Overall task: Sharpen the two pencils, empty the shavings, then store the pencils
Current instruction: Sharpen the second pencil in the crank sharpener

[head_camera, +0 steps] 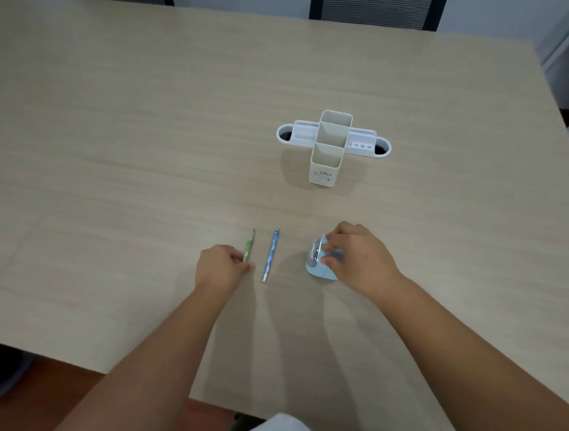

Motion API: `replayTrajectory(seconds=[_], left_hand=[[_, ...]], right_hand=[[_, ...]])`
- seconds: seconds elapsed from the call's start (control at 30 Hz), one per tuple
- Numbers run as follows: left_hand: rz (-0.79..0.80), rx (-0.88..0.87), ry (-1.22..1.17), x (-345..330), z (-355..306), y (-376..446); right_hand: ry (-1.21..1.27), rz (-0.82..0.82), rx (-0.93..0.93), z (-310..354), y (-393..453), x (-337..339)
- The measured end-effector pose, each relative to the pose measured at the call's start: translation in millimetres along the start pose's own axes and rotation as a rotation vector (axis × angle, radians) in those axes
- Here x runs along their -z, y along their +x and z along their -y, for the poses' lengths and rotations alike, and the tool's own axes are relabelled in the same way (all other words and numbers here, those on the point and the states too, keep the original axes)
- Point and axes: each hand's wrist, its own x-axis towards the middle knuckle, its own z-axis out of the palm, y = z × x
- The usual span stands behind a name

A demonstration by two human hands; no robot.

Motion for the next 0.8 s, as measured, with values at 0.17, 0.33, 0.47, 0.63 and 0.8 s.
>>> replayTrajectory(seconds=[0.17,0.33,0.47,0.63,0.8], left_hand=[[0.002,0.017,0.026,-2.9,-3.3,0.2],[-0.049,-0.073,0.122,-6.2,-5.4,-2.0],[0.019,-0.176,0.173,-23.8,-25.7,-9.6],[0.093,-0.163,0.209,-41.0,-38.2,-10.6],[0.098,-0.207,0.106,-37.4,-37.0,-12.8]], right_hand=[[-0.020,-0.003,0.001,0.0,0.3,-0.5],[-0.024,-0.008,0.000,-0.6,-2.1,-1.3],[-0.022,-0.012,-0.005,-0.8,-1.6,-1.1],[-0.023,0.000,0.005,0.2,-2.3,0.5],[-0.061,0.109,0.012,-0.5,-2.4,5.9]])
